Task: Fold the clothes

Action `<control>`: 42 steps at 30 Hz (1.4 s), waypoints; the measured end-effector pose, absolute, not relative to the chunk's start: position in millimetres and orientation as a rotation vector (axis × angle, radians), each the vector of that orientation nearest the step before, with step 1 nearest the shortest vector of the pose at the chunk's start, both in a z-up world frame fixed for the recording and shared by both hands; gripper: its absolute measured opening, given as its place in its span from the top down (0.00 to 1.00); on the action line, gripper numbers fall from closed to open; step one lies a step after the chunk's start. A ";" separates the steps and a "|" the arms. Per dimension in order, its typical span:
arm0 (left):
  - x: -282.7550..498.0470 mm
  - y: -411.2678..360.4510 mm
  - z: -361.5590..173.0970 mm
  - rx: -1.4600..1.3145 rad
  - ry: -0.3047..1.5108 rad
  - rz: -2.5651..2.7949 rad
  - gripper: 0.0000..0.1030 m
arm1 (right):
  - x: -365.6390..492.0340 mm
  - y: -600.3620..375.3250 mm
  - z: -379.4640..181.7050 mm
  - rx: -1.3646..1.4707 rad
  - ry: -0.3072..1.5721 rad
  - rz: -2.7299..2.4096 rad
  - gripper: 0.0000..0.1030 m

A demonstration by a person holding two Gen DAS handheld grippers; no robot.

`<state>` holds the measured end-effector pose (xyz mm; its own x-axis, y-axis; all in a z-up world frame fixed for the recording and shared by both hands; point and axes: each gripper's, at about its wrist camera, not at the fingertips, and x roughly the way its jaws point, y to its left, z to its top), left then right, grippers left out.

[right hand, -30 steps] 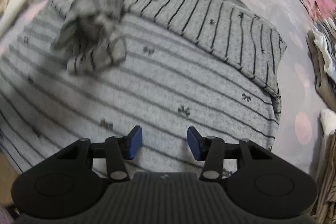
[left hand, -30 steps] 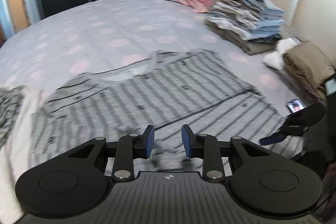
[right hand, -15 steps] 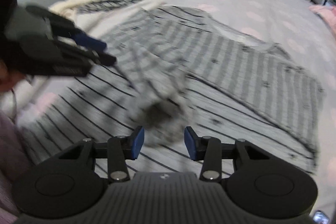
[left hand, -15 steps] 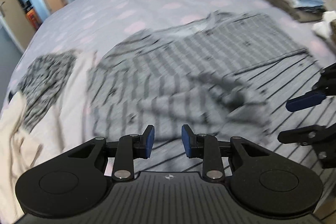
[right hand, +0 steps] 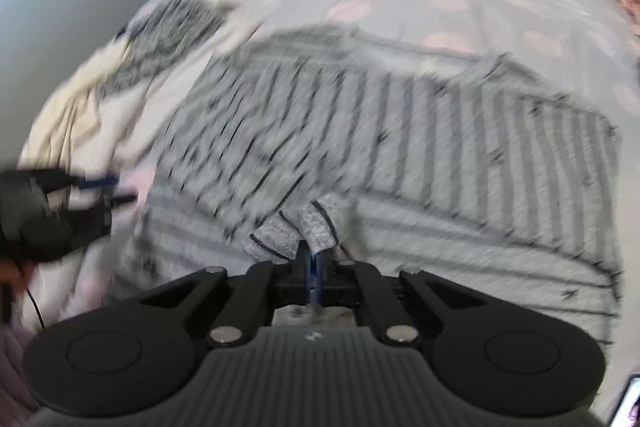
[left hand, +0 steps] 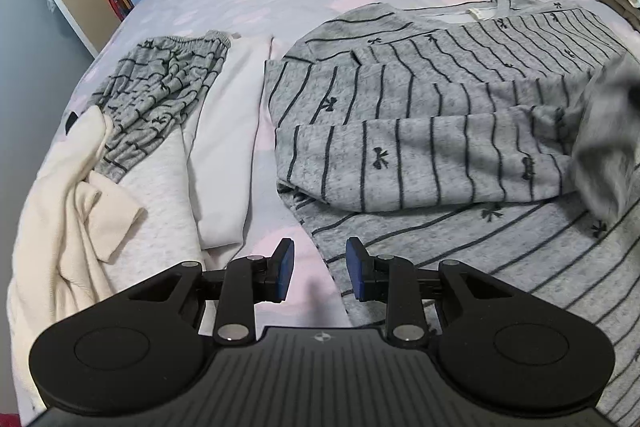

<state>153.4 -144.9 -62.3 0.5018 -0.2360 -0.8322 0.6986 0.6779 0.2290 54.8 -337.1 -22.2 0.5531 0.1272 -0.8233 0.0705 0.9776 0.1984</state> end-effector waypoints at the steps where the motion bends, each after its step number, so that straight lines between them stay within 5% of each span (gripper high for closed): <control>1: 155.9 -144.7 -63.8 0.591 0.876 -0.612 0.74 | 56.9 -342.7 -18.1 0.229 0.981 0.018 0.98; 10: 170.3 -153.0 -73.9 0.562 0.885 -0.608 0.74 | 66.7 -439.7 2.3 0.311 0.848 -0.216 0.97; 14: 173.9 -159.7 -80.3 0.561 0.894 -0.615 0.74 | 86.4 -478.0 -37.3 0.350 0.978 -0.375 0.81; 26: 173.1 -187.2 -75.5 0.536 0.861 -0.664 0.74 | 70.9 -496.6 -73.9 0.357 1.038 -0.370 0.70; 33: 181.9 -194.5 -53.2 0.413 0.864 -0.676 0.74 | 70.6 -523.5 -106.1 0.651 1.086 -0.375 0.70; 36: 181.6 -202.4 -48.7 0.397 0.874 -0.666 0.74 | 66.9 -528.0 -119.4 0.796 1.067 -0.377 0.62; 39: 178.9 -208.1 -45.4 0.399 0.867 -0.667 0.74 | 66.3 -531.8 -128.3 0.862 1.013 -0.450 0.65; 41: 177.2 -210.8 -42.7 0.401 0.857 -0.668 0.74 | 65.7 -531.9 -124.1 0.828 0.972 -0.487 0.93; 42: 176.8 -211.5 -41.7 0.401 0.852 -0.667 0.74 | 65.2 -531.1 -119.9 0.804 0.952 -0.497 0.95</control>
